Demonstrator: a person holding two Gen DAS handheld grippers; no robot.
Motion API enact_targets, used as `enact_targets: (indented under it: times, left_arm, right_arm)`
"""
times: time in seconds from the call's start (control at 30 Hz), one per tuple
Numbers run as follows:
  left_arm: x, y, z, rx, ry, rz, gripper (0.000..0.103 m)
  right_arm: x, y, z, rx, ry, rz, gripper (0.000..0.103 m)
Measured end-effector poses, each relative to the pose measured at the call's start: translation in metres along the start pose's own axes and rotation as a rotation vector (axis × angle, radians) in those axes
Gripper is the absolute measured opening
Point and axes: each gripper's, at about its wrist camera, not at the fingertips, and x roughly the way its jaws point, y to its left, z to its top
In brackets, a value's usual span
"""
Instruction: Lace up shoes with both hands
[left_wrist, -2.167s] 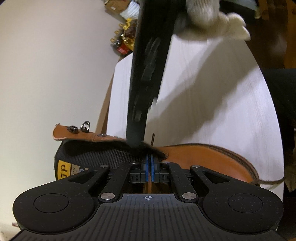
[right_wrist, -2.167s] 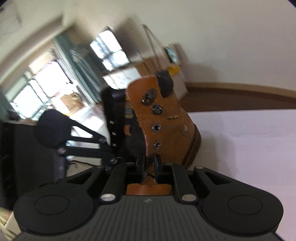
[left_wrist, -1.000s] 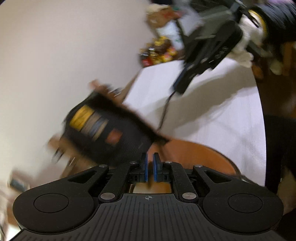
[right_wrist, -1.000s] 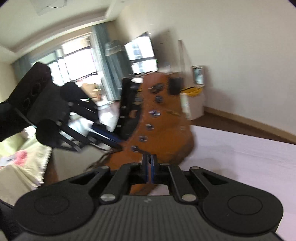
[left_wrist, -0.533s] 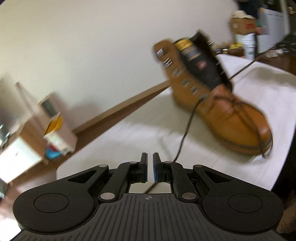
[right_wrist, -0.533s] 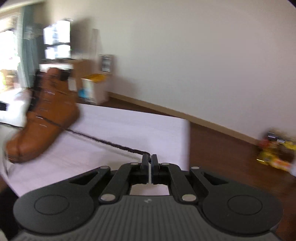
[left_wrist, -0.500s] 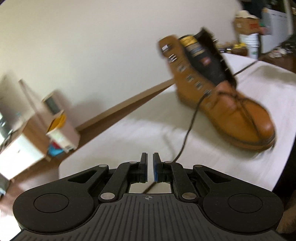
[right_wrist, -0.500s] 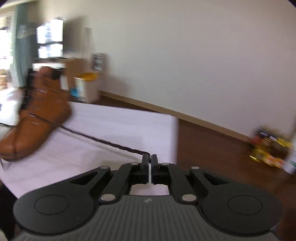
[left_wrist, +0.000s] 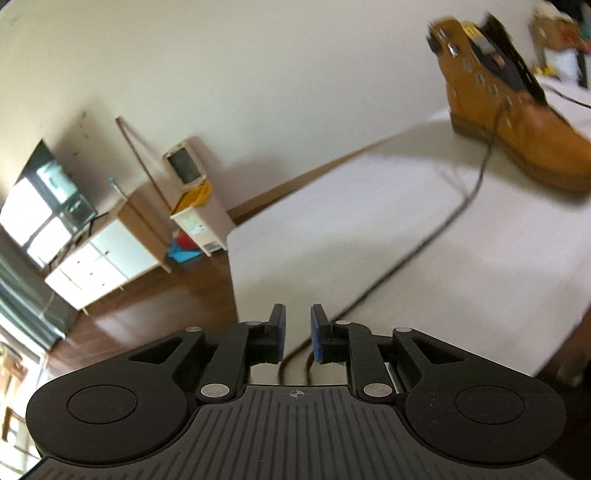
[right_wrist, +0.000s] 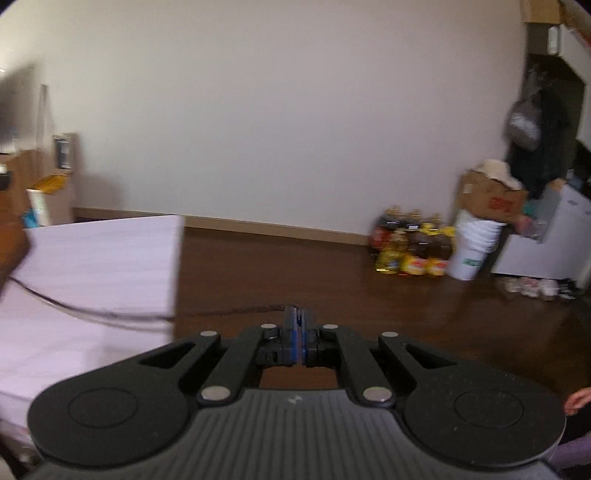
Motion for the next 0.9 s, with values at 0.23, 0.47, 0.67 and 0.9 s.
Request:
enact_targets:
  times: [0.23, 0.47, 0.67, 0.9]
  left_arm:
    - [0.010, 0.024, -0.028, 0.027, -0.035, -0.117, 0.028]
    - [0.027, 0.013, -0.015, 0.110, -0.083, -0.235, 0.027]
    - [0.053, 0.013, -0.011, 0.143, -0.029, -0.305, 0.024]
    - [0.060, 0.023, -0.007, 0.053, 0.010, -0.408, 0.003]
  right_arm:
    - [-0.006, 0.070, -0.002, -0.053, 0.015, 0.172, 0.003]
    - [0.007, 0.128, 0.007, -0.106, 0.046, 0.238, 0.003]
    - [0.007, 0.158, 0.012, -0.145, 0.063, 0.249, 0.003]
    - [0.010, 0.176, 0.016, -0.160, 0.074, 0.277, 0.003]
